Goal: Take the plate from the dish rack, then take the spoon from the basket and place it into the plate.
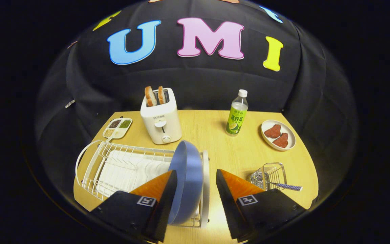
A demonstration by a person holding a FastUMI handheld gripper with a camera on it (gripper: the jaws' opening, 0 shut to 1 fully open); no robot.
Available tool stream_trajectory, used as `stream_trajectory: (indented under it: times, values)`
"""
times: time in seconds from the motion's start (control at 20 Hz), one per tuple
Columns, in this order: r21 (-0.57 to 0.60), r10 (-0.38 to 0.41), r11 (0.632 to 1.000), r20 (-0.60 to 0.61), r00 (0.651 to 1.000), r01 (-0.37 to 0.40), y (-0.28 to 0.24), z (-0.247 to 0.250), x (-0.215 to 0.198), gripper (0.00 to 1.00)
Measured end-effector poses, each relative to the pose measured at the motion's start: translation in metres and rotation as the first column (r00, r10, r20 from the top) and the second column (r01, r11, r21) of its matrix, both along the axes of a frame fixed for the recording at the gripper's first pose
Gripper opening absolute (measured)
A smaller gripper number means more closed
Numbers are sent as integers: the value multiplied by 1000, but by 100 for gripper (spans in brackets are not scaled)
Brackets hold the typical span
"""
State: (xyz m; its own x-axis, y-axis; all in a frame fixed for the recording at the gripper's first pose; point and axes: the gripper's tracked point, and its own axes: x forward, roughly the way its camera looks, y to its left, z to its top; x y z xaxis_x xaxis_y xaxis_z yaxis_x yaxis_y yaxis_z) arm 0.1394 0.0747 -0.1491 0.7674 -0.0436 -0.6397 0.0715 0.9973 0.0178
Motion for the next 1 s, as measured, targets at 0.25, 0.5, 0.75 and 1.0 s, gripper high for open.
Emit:
stream_trajectory:
  times: [0.25,0.5,0.75,1.0]
  values:
    - [55,-50,997,-86,995,55,5,-12,2,36]
    - [-11,-88,996,-61,994,87,18,-3,2,29]
    - [-155,-48,987,28,998,52,27,24,14,29]
    - [-211,-65,975,57,996,76,6,35,15,29]
